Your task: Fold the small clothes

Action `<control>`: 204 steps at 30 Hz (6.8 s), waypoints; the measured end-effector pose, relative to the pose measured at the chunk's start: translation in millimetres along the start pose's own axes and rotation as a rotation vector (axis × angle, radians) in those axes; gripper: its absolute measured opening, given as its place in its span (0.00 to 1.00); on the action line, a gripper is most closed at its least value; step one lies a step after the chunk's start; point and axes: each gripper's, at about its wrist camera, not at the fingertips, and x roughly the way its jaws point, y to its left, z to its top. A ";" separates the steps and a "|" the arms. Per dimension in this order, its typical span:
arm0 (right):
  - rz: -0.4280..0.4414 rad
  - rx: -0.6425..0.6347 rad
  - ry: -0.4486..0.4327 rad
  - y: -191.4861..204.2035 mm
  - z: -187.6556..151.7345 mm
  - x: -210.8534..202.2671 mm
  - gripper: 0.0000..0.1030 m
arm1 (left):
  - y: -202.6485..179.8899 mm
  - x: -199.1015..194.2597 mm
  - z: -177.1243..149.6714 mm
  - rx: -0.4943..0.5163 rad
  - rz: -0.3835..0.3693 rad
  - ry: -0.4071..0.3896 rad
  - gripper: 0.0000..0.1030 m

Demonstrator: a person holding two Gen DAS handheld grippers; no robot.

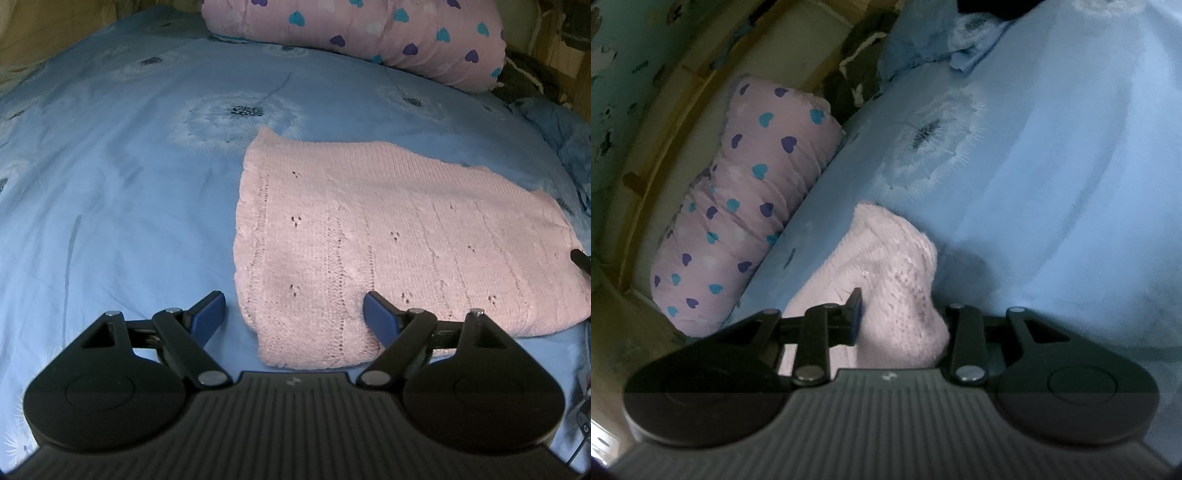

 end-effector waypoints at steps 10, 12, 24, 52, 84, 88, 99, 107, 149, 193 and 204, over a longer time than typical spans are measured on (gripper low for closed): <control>0.069 -0.266 -0.053 59.0 8.1 -21.5 0.22 | 14.5 -7.9 5.9 -0.042 0.018 -0.022 0.83; 0.089 -0.318 -0.059 74.7 8.1 -24.3 0.22 | 16.8 -8.8 6.7 -0.051 0.025 -0.025 0.83; 0.243 -0.586 -0.032 169.3 -31.9 -29.8 0.21 | 25.3 -13.8 8.2 -0.073 0.042 -0.034 0.83; 0.413 -0.753 0.069 227.6 -122.7 -18.8 0.17 | 61.4 -23.7 6.7 -0.156 0.090 -0.049 0.83; 0.398 -0.753 0.265 146.1 -83.3 -46.1 0.49 | 6.4 -38.7 25.0 -0.108 -0.131 -0.227 0.83; 0.327 -0.655 0.262 125.8 -69.5 -29.3 0.52 | -6.5 -19.5 28.4 -0.114 -0.150 -0.189 0.83; 0.306 -0.524 0.292 87.6 -60.2 -8.9 0.52 | -38.4 21.3 37.9 -0.080 -0.244 -0.161 0.71; 0.309 -0.723 0.273 98.5 -56.8 -23.0 0.52 | -39.7 21.3 35.5 -0.094 -0.272 -0.193 0.28; 0.298 -0.509 0.362 149.6 -71.8 59.3 0.52 | 27.3 67.4 95.7 -0.152 -0.134 -0.159 0.25; 0.311 -0.691 0.231 125.2 -118.7 -72.8 0.52 | 31.1 -32.6 3.0 -0.069 -0.165 -0.059 0.45; 0.268 -0.813 0.265 124.4 -144.6 -58.3 0.52 | 24.1 -28.4 -5.1 -0.049 -0.167 -0.096 0.50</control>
